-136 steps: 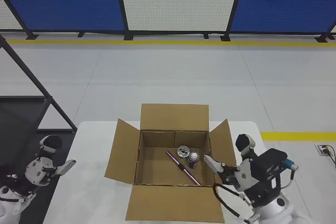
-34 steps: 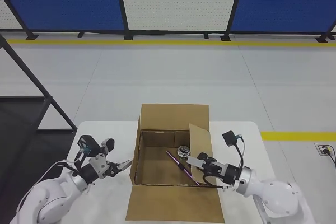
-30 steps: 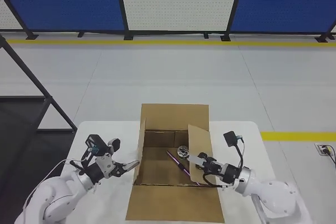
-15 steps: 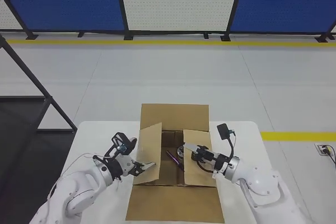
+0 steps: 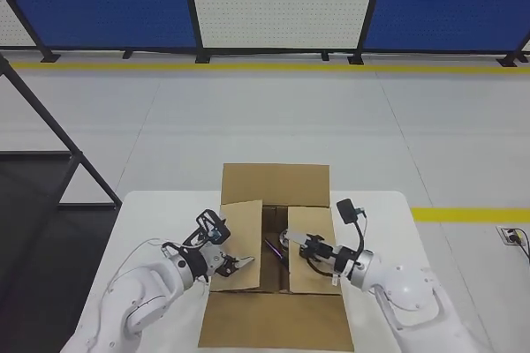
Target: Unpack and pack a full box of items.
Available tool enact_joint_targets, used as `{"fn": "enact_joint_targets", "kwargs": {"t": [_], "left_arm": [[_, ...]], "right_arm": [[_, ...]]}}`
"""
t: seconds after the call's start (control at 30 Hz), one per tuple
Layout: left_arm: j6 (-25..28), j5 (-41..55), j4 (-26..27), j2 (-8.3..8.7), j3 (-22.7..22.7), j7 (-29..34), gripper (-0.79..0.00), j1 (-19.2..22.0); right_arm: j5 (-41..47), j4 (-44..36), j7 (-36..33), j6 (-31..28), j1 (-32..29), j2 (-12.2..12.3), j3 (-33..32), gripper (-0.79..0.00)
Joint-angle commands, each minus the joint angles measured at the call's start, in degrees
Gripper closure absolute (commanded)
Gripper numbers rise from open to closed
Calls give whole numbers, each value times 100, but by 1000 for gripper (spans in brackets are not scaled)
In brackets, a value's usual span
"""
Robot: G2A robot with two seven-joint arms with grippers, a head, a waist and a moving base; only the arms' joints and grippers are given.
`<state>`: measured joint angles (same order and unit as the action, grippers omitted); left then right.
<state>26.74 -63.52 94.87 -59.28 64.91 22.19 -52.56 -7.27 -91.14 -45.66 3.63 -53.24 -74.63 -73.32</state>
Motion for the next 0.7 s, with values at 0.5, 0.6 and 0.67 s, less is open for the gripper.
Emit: {"fn": "enact_joint_targets", "kwargs": {"t": [0.5,0.6,0.67], "left_arm": [[-87,-347,-148,-91,-278,90,-785,9],[-107,-374,-170,-103,-289,109,-785,11],[-105,-393,-190,-110,-295,125,-785,16]], "right_arm": [[-376,72,-197,253,151,53,306,-785],[-361,86,-205,263,152,62,316,-785],[-382,86,-217,275,156,69,333,-785]]}}
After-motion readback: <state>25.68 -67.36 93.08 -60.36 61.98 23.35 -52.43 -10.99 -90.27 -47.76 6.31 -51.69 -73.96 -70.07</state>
